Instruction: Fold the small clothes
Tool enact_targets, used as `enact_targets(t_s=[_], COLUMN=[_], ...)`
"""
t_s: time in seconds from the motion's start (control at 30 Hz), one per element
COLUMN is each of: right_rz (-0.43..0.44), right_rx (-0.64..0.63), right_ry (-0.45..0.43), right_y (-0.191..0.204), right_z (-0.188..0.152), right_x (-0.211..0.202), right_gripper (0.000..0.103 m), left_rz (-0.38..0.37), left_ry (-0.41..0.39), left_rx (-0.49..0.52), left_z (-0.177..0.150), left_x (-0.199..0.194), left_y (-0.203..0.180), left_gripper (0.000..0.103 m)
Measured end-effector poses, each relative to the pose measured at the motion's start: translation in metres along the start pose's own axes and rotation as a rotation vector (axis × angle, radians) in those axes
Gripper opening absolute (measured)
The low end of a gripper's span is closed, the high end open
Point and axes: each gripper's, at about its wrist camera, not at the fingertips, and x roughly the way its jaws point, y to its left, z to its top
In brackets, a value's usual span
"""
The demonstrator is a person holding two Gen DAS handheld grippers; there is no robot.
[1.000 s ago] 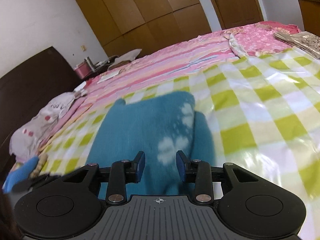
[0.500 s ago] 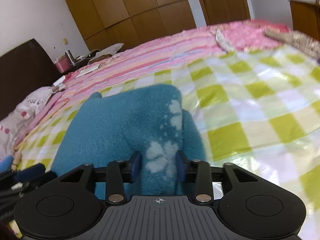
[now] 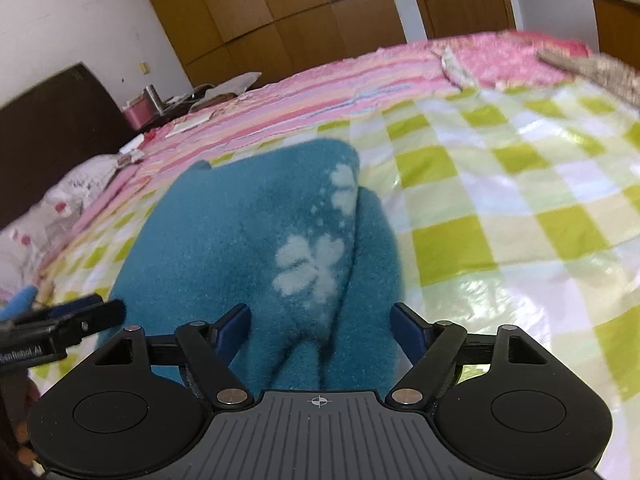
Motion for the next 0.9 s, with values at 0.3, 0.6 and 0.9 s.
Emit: enact_targets(t_s=[0.3, 0.6, 0.9], right_rz=[0.056, 0.13, 0.223], right_rx=[0.046, 0.099, 0.235], right_ry=[0.015, 0.067, 0.093], right_y=[-0.017, -0.027, -0.022], right_z=[-0.002, -0.007, -0.015], right_x=[-0.002, 0.016, 0.031], right_gripper=[0.079, 0.083, 0.079], left_rz=[-0.134, -0.182, -0.206], left_ry=[0.033, 0.077, 0.118], left_rx=[-0.006, 0.023, -0.039], left_z=[-0.002, -0.005, -0.01], left_x=[0.005, 0.035, 0.03], left_y=[0.005, -0.008, -0.004], left_gripper=[0.084, 0.101, 0.096])
